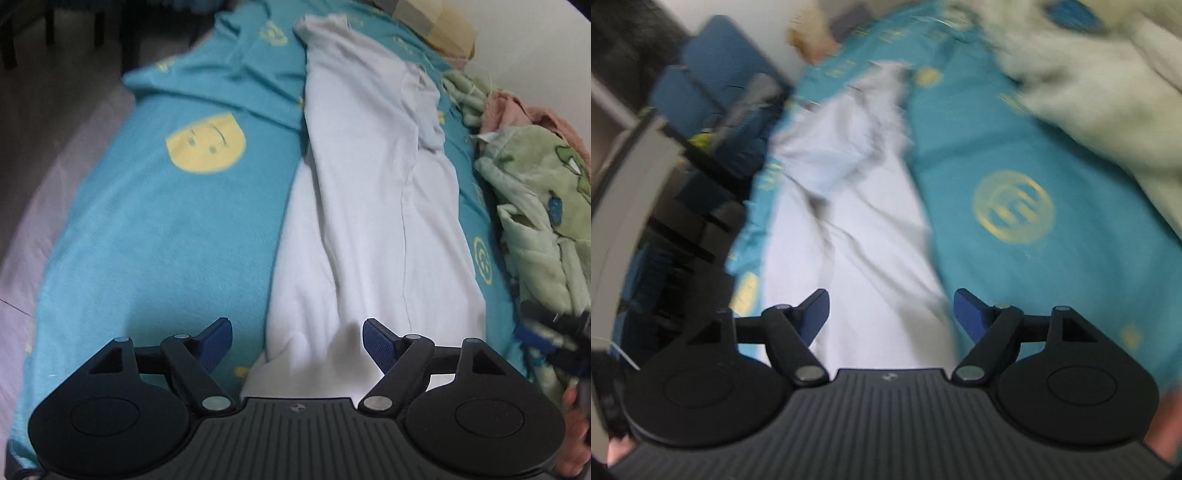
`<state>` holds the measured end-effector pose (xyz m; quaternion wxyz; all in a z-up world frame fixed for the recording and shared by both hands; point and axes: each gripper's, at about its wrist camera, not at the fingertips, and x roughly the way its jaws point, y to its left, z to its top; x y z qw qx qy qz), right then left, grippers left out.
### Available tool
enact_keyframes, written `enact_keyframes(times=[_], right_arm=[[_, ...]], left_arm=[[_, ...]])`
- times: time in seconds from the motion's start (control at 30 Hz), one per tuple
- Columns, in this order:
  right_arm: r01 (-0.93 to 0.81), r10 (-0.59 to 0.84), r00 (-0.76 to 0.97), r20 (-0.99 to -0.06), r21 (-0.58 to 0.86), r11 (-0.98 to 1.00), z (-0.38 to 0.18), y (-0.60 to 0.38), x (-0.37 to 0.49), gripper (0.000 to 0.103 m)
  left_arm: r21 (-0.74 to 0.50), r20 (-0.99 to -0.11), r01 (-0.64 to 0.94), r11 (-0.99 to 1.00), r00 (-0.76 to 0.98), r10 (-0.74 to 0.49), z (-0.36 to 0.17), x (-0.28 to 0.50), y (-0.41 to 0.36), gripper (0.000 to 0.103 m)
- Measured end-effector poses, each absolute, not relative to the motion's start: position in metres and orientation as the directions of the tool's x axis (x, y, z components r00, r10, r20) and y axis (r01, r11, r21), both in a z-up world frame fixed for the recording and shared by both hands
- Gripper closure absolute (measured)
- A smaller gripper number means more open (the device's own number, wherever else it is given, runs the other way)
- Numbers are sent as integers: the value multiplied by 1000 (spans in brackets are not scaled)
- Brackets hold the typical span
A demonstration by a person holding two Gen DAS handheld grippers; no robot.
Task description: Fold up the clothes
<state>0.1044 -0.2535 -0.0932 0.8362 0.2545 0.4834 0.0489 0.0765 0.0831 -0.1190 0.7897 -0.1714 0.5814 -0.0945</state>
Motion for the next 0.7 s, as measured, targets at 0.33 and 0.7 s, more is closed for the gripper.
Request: enact_keyframes(times=[0.33, 0.7], right_arm=[[226, 403, 279, -872, 467, 855, -143, -235, 122, 29], [-74, 255, -50, -966, 258, 963, -149, -154, 88, 33]], left_arm=[[-355, -905, 33, 934, 241, -352, -133, 81, 83, 21], [-352, -935, 204, 913, -32, -353, -138, 50, 51, 62]])
